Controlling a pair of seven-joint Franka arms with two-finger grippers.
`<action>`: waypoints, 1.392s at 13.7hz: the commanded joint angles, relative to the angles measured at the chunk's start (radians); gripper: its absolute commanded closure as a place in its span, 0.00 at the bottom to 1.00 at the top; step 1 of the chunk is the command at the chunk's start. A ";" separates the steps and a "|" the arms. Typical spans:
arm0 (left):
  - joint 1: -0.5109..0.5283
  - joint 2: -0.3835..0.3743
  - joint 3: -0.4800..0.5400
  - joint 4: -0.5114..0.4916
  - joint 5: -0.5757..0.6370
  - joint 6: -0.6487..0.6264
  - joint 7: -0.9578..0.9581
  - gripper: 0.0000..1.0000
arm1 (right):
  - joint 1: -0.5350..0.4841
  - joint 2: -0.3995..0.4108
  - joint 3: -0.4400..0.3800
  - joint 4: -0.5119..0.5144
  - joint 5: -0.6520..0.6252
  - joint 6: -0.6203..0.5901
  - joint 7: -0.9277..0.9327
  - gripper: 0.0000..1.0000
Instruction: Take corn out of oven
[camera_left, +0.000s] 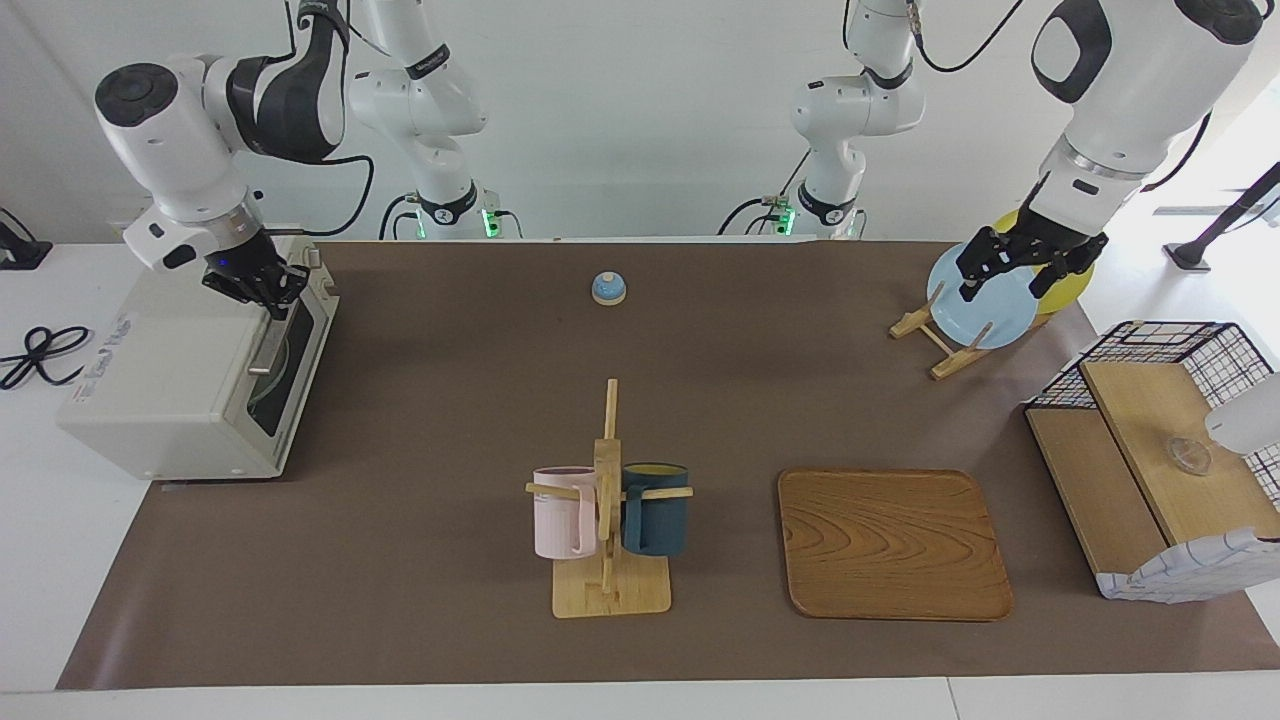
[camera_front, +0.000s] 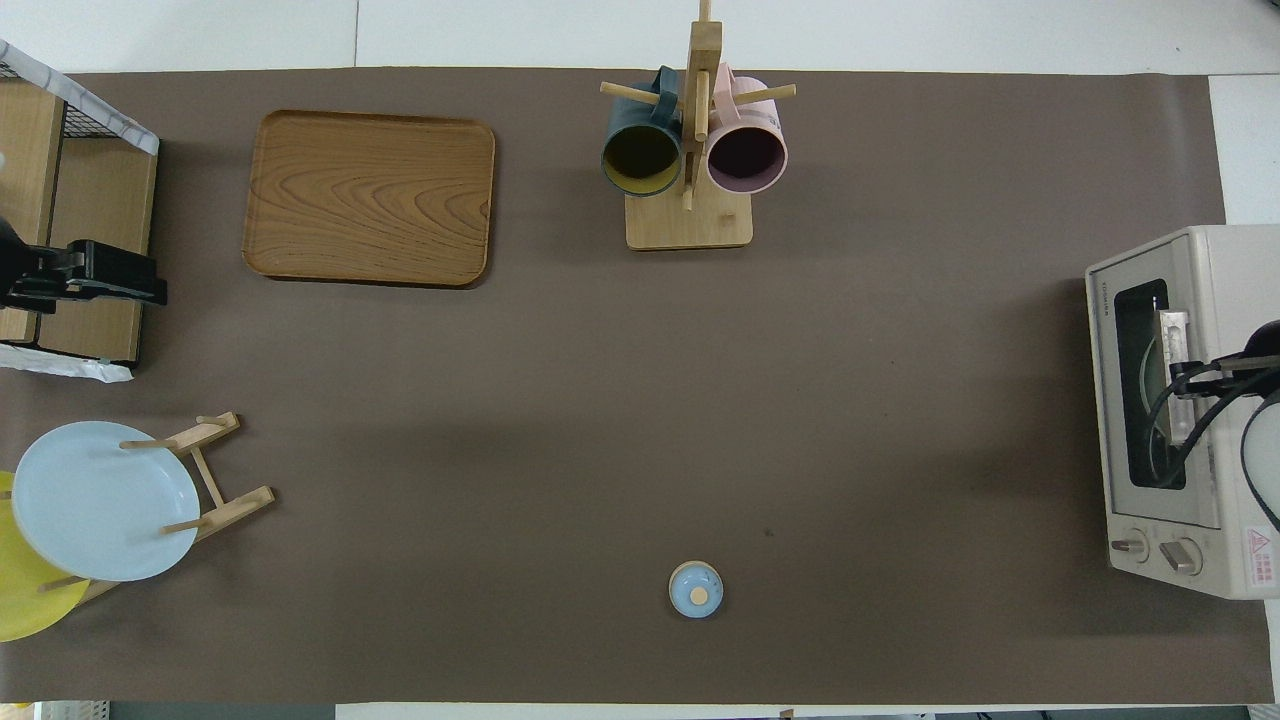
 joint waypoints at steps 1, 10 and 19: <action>0.005 -0.018 -0.005 -0.019 0.015 0.016 -0.001 0.00 | -0.040 0.012 0.006 -0.019 -0.013 0.039 -0.055 1.00; 0.011 -0.018 -0.005 -0.019 0.015 0.034 0.001 0.00 | -0.027 0.021 0.009 -0.042 -0.007 0.043 -0.030 1.00; -0.024 0.002 -0.008 -0.055 -0.015 0.108 0.002 0.00 | 0.012 0.061 0.012 -0.044 0.019 0.090 0.037 1.00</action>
